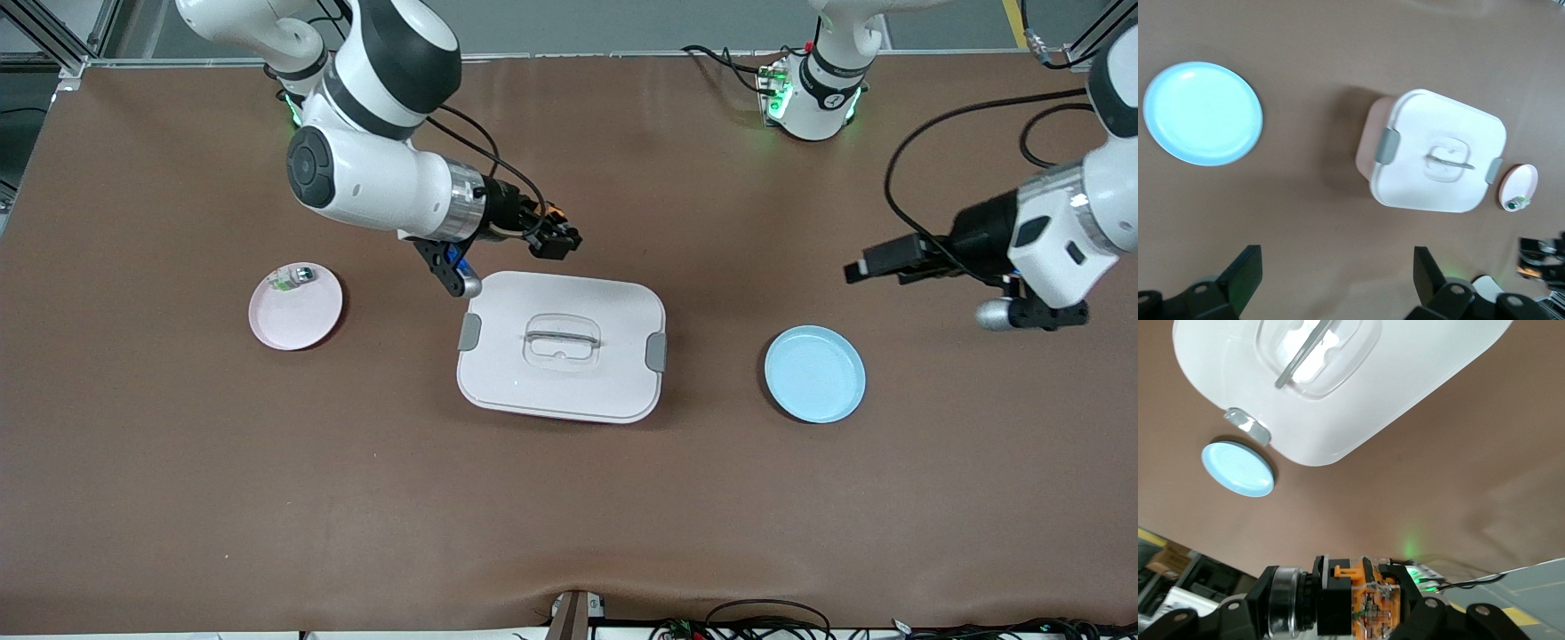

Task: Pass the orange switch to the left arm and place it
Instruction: 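Lift the switch with the right gripper while the left gripper approaches, then carry the switch above the box while the left gripper reaches it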

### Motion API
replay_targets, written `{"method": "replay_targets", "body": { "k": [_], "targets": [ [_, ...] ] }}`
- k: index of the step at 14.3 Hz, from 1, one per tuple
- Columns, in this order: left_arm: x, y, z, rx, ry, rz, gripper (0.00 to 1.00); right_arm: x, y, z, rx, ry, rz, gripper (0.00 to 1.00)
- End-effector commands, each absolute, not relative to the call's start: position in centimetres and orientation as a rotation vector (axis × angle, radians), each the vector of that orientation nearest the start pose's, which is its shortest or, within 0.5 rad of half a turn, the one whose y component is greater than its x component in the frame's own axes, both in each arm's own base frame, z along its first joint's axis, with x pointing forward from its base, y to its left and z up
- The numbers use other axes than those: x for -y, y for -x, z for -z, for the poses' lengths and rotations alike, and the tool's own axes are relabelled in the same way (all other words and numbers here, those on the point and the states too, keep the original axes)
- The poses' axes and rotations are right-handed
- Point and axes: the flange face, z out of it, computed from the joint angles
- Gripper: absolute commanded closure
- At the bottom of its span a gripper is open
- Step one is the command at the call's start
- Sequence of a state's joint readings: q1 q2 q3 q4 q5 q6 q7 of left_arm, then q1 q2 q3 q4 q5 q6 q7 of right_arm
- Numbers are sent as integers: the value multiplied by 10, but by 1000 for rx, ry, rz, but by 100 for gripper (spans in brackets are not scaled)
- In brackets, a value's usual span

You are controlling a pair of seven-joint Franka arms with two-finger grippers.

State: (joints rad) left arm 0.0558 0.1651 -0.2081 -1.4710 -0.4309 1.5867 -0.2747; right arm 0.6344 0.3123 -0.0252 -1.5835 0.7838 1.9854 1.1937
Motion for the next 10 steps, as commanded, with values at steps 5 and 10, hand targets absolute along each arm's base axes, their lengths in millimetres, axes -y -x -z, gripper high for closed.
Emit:
{"method": "replay_targets", "body": {
  "k": [5,10],
  "targets": [
    [187,-501,-628,265,3530,-207,0,-469,-519,-476,-1236,2077,-690,90],
    [254,-446,-589,199,3555,-6,0,-511,-528,-471,-1445,1893,-710,89]
  ]
}}
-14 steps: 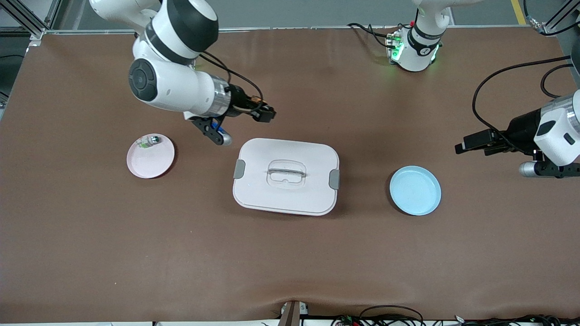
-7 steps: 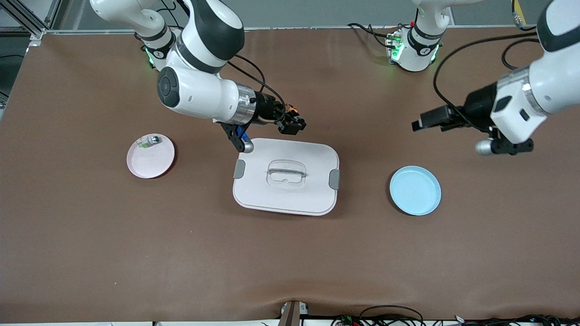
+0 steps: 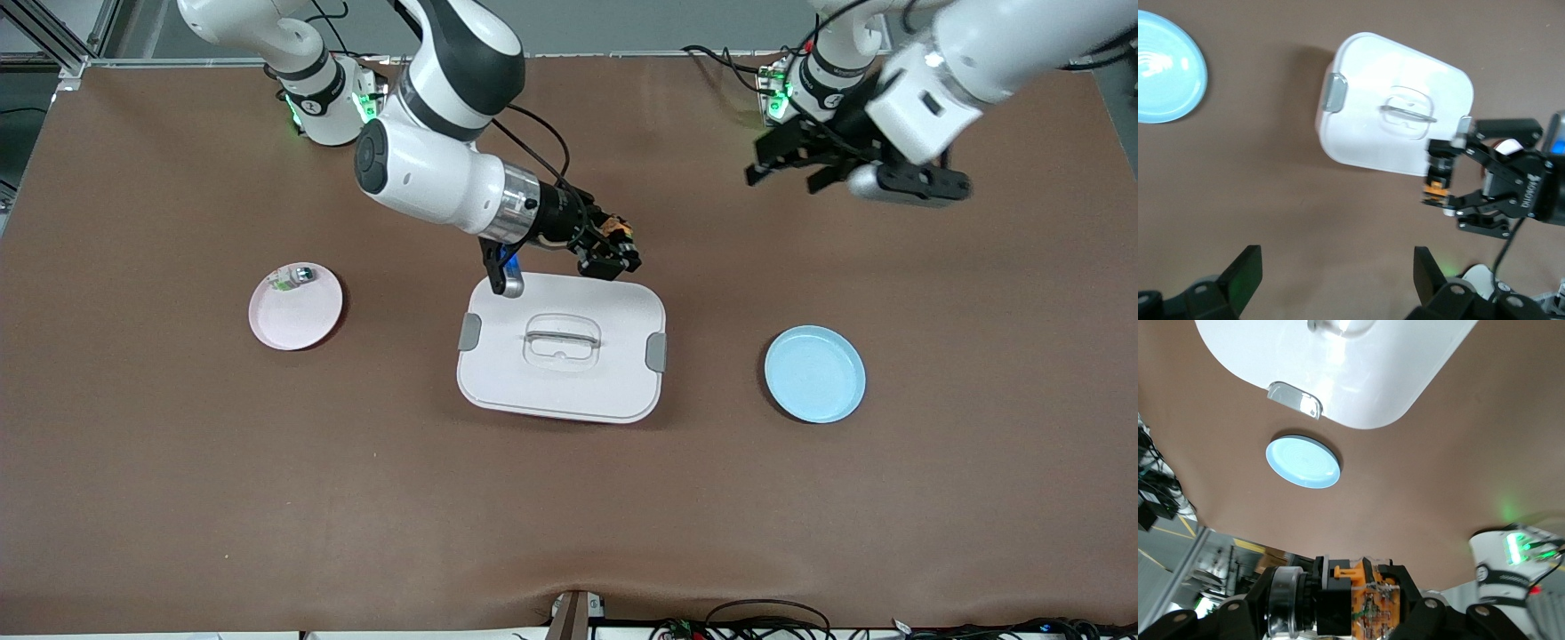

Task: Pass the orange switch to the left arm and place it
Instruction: 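Carry the switch above the box while the left gripper reaches it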

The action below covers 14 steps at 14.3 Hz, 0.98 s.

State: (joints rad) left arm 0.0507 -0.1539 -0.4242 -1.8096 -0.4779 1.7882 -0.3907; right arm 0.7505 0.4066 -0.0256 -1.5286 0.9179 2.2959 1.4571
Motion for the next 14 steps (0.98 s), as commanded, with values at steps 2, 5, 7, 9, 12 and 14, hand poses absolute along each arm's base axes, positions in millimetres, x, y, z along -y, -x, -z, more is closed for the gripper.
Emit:
{"method": "replay_targets", "body": {
  "k": [2,5,7,9,12,14],
  "targets": [
    [267,-441,-565,202,3560,-23,0,-517,-531,-464,-1473,1864,-705,89],
    [273,-445,-551,297,3638,13,0,-521,-528,-460,-1468,1875,-699,89],
    [279,-449,-535,290,3642,13,0,-520,-529,-460,-1467,1878,-694,89],
    [276,-459,-520,330,3648,28,0,-520,-529,-460,-1465,1880,-692,89],
    [295,-461,-515,370,3709,96,5,-520,-528,-461,-1463,1880,-693,89],
    [309,-463,-508,377,3728,159,8,-521,-528,-461,-1459,1888,-687,89]
  ]
}}
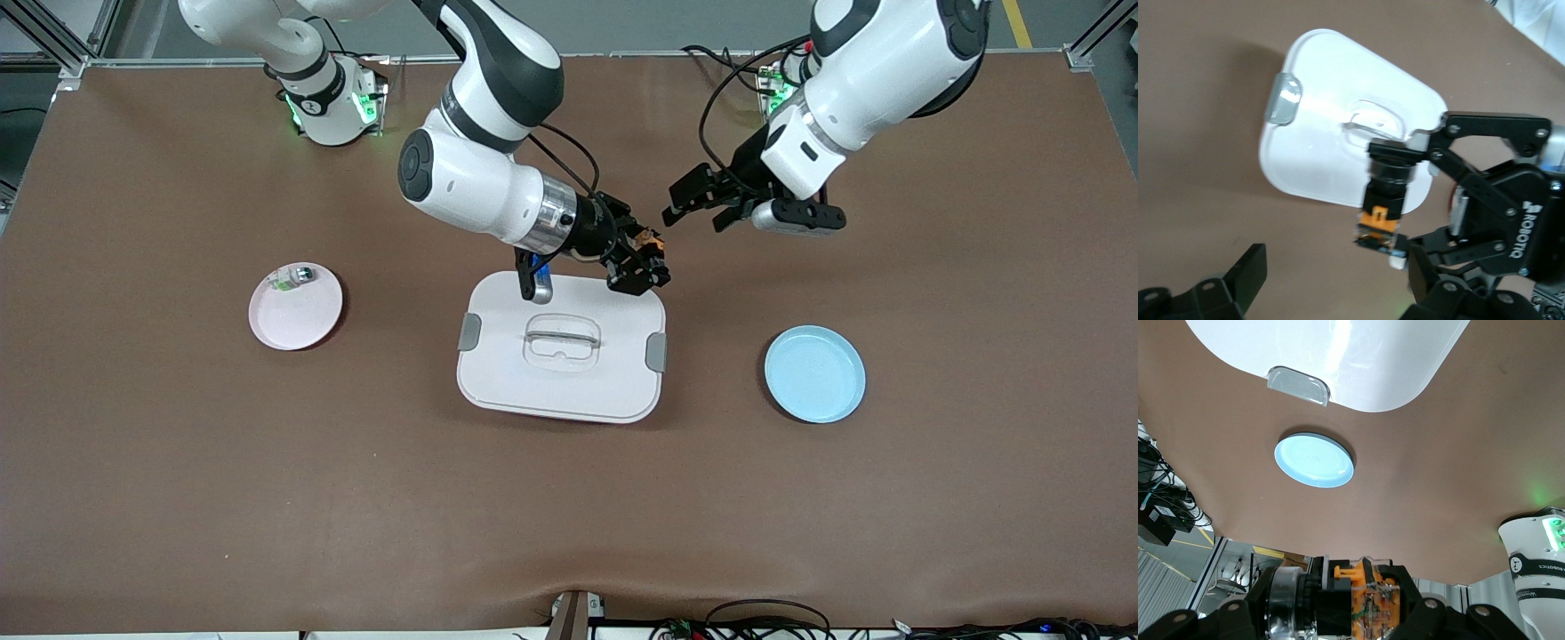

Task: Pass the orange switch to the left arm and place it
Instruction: 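Carry the switch above the box while the left gripper reaches it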

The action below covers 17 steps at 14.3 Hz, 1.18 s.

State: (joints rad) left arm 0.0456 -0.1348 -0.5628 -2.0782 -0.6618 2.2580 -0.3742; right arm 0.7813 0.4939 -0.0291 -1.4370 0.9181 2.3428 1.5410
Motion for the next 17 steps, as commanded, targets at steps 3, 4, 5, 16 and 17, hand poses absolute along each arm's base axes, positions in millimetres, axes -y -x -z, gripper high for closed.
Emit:
{"method": "replay_targets", "body": {
  "k": [3,4,5,16,17],
  "targets": [
    [307,-467,-506,-195,-2520,-150,15,-521,-528,-461,-1455,1892,-686,89],
    [306,-466,-501,-191,-2527,-144,15,-520,-528,-461,-1453,1897,-681,89],
    [306,-466,-500,-178,-2528,-148,20,-520,-528,-461,-1452,1904,-673,89],
    [307,-479,-492,-49,-2514,-286,28,-521,-528,-460,-1451,1910,-670,89],
    [312,-478,-487,-43,-2514,-269,29,-521,-528,-460,-1451,1910,-670,89]
  ]
}}
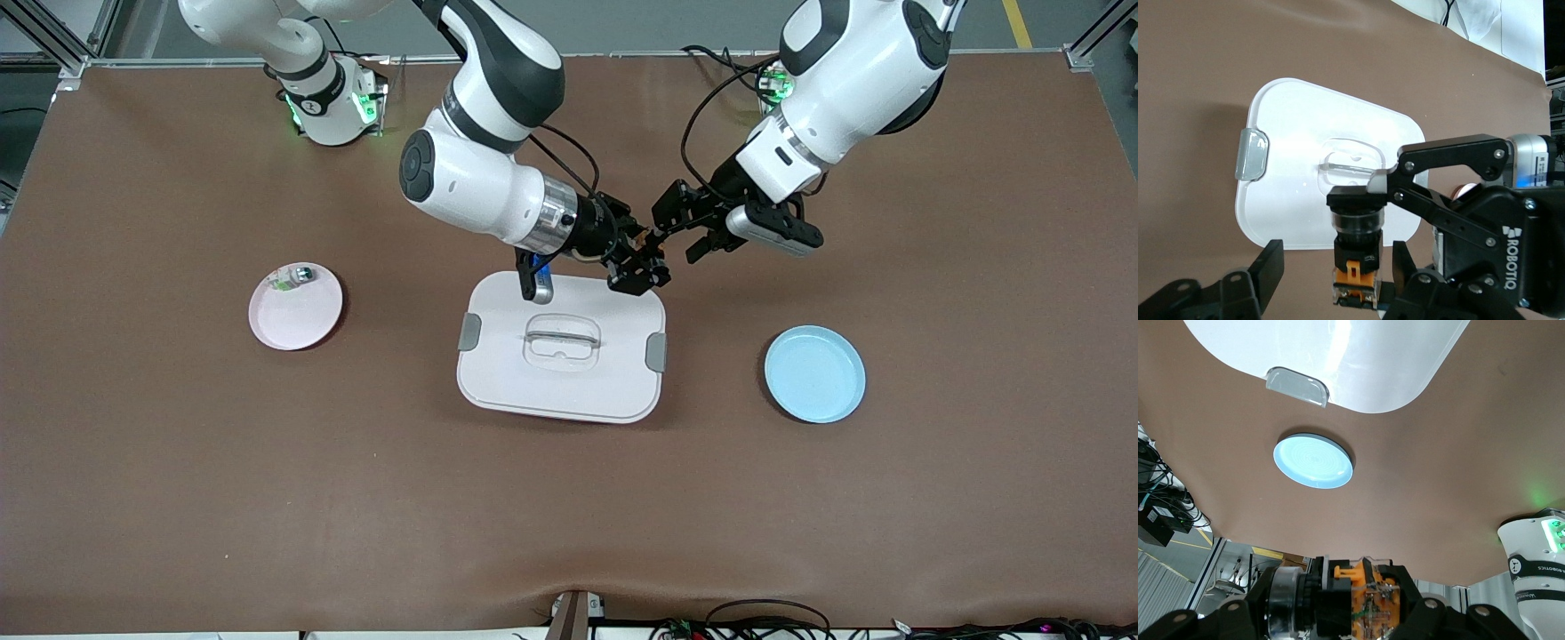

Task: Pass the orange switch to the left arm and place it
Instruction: 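Close the left gripper on the switch held by the right gripper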

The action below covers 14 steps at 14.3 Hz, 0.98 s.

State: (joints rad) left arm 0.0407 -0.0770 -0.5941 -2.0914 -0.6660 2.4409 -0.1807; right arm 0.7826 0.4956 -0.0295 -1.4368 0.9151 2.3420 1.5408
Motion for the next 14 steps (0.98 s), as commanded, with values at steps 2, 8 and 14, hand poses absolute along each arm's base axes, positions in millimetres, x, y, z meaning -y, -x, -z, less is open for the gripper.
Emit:
{"method": "replay_targets", "body": {
  "k": [2,8,14],
  "targets": [
    [315,-480,-480,-45,-2511,-254,30,-520,-528,-460,-1452,1909,-670,89],
    [327,-477,-479,-49,-2495,-242,62,-520,-528,-460,-1452,1909,-670,89],
    [326,-482,-490,-81,-2479,-249,100,-520,-528,-460,-1452,1909,-670,88]
  ]
}}
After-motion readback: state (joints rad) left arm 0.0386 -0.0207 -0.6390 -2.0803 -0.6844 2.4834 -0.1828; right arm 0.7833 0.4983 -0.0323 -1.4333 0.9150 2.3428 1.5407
